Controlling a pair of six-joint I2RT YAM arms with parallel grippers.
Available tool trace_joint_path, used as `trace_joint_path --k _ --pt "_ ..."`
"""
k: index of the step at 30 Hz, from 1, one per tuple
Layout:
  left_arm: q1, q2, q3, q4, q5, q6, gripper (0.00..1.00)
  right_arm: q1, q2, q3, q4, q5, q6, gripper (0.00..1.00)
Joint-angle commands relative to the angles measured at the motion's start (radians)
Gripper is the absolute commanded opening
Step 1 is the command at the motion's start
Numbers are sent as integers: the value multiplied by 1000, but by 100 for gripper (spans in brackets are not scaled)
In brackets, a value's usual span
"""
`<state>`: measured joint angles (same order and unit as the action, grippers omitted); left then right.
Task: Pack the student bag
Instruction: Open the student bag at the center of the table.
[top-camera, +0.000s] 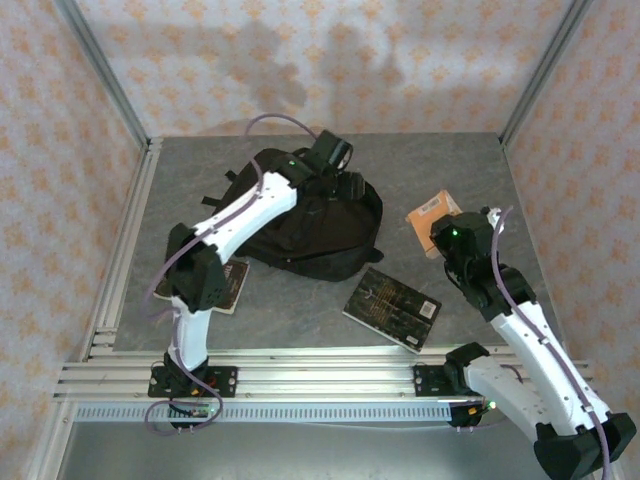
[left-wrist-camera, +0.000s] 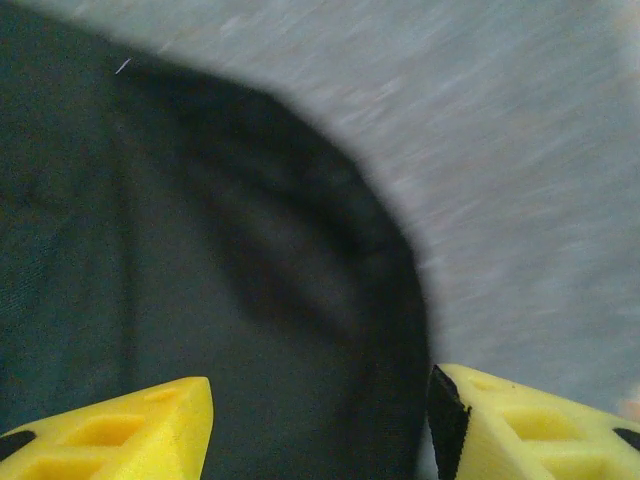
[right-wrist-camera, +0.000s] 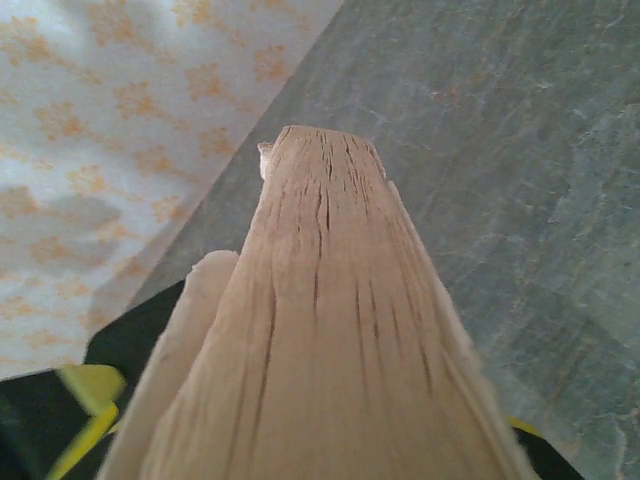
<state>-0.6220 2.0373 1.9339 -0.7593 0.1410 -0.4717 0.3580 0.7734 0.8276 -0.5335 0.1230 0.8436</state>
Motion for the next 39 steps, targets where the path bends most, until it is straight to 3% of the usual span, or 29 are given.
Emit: trace_joint_path --k 1,7,15,22,25,28,30,39 --pt "3 29 49 -232 -225 163 61 -3 1 -8 8 39 -53 0" --pt "44 71 89 -279 -340 240 62 -4 35 -20 33 2 -60 0" --pt "66 136 103 -301 -385 289 62 -5 77 -22 66 -38 -64 0" --pt "101 199 98 -287 -223 252 59 -5 112 1 72 -65 -66 0" --pt "115 205 96 -273 -186 242 44 -5 121 8 74 -75 -62 0" --pt "131 193 103 -273 -176 237 12 -5 130 14 86 -97 -57 0" --pt "140 164 99 -263 -164 230 0 -5 140 17 105 -123 -62 0" --pt "178 -10 132 -227 20 190 0 -5 245 126 110 -204 -127 0"
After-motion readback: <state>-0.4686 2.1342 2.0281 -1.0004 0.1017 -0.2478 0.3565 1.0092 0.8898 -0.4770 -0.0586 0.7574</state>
